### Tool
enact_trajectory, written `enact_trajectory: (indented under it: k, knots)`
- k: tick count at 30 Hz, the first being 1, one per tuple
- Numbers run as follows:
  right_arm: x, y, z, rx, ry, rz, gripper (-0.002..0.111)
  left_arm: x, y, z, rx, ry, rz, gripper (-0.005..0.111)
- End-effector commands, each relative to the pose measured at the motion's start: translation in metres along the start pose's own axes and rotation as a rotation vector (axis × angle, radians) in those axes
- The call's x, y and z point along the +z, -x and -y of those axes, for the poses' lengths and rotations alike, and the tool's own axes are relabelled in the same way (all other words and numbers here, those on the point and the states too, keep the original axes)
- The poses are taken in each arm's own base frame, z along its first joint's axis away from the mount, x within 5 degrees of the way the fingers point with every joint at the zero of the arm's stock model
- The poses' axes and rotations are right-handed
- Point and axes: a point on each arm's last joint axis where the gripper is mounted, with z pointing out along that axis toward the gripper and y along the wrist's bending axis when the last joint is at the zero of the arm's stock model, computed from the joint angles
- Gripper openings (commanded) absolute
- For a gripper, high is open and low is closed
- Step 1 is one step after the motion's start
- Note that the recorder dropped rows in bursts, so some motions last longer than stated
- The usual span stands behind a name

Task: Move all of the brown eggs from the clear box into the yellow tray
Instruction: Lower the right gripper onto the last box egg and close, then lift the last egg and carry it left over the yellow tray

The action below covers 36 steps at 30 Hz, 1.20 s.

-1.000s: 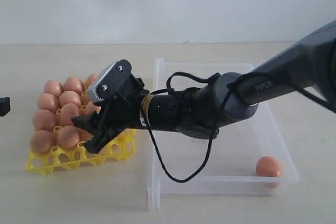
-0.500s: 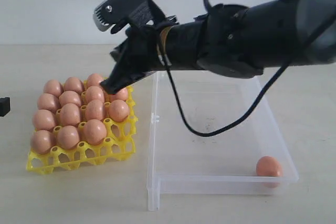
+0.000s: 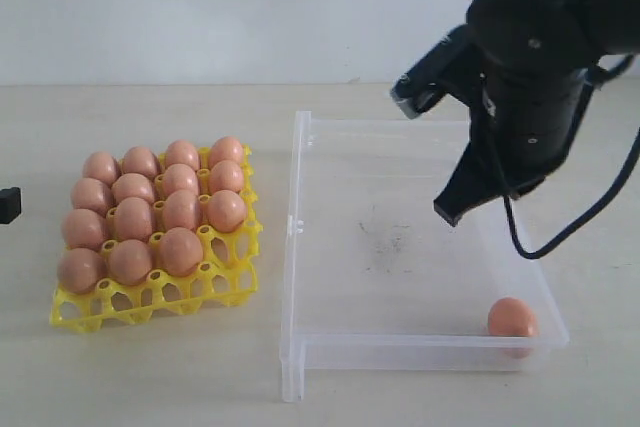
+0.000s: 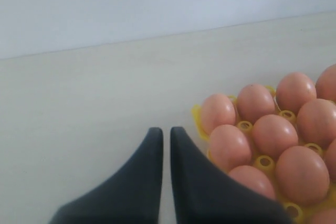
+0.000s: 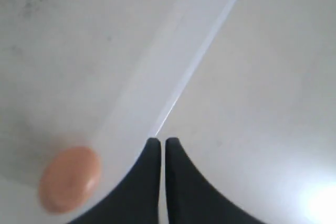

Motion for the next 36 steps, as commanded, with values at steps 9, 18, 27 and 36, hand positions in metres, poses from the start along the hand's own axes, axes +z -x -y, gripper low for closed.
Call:
enact_trajectory:
  k: [9,18,27,36]
  knots:
    - [0.008,-0.016,-0.002,0.234,0.449,-0.138,0.009,-0.001,-0.001,0.0,-0.002,-0.008,-0.006,0.004]
    - [0.044,-0.028,-0.017,0.305,0.424,-0.287,0.058,-0.001,-0.001,0.0,0.001,-0.009,-0.005,0.004]
    - [0.068,-0.023,-0.023,0.34,0.406,-0.312,0.054,-0.001,-0.001,0.0,-0.003,-0.011,-0.006,0.004]
    - [0.084,-0.025,-0.022,0.323,0.326,-0.348,0.054,-0.001,-0.001,0.0,-0.003,-0.011,-0.006,0.004]
